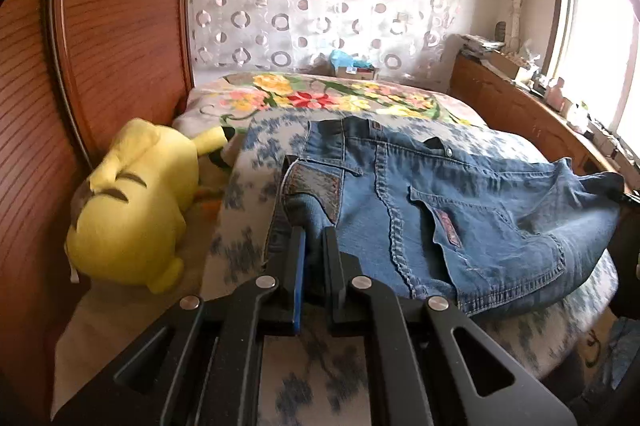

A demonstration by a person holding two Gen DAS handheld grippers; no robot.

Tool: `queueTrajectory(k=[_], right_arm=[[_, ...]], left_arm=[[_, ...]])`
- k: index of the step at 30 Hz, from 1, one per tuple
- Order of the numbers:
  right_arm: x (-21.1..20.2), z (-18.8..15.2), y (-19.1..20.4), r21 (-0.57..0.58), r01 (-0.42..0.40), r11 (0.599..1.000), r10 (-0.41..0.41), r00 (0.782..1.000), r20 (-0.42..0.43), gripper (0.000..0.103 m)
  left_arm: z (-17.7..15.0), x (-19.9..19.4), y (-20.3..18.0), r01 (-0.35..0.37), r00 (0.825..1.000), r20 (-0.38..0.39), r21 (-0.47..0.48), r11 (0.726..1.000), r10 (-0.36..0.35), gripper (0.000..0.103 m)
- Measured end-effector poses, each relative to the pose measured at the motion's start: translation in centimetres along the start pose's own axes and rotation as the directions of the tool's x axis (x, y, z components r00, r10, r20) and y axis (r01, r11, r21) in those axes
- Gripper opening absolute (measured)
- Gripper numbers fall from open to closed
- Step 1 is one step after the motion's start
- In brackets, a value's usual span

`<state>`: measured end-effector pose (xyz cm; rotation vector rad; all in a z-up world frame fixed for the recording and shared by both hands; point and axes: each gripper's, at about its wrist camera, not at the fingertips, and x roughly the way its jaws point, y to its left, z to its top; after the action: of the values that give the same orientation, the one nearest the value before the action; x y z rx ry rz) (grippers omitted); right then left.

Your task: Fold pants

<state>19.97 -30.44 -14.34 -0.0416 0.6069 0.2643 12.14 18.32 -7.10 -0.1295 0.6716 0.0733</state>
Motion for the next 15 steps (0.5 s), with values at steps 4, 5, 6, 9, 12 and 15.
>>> queueTrajectory(k=[4, 5, 6, 9, 12, 15], right_arm=[[-2.1, -1.6, -0.7, 0.017, 0.010, 1.000, -0.010, 1.000, -0.005, 0.013], [-2.4, -1.9, -0.9, 0.020, 0.012, 1.000, -0.011, 1.000, -0.010, 0.013], [-2.7, -2.3, -0.9, 0.027, 0.012, 1.000, -0.012, 1.000, -0.015, 0.013], [-2.4, -3.0, -1.2, 0.057, -0.005, 0.998, 0.007, 0.999, -0.039, 0.014], [-1.9, -3.1, -1.7, 0.100, -0.014, 0.995, 0.018, 0.999, -0.048, 0.015], [-2.2, -2.9, -1.9, 0.100, -0.010, 0.995, 0.013, 0.999, -0.033, 0.025]], left_arm=[[-1.6, -0.9, -0.7, 0.022, 0.999, -0.025, 0.005, 1.000, -0.022, 0.009], [-1.9, -1.0, -0.9, 0.026, 0.999, -0.031, 0.005, 1.000, -0.026, 0.009], [-2.2, -1.1, -1.1, 0.029, 0.999, -0.039, 0.009, 1.000, -0.029, 0.009], [-3.0, -0.7, -1.3, 0.021, 0.998, -0.065, 0.014, 1.000, -0.020, 0.009], [-3.2, -0.5, -1.2, 0.037, 0.996, -0.079, 0.011, 0.999, -0.036, 0.014], [-2.6, -1.1, -1.5, 0.031, 0.998, -0.064, 0.026, 0.999, -0.029, 0.036]])
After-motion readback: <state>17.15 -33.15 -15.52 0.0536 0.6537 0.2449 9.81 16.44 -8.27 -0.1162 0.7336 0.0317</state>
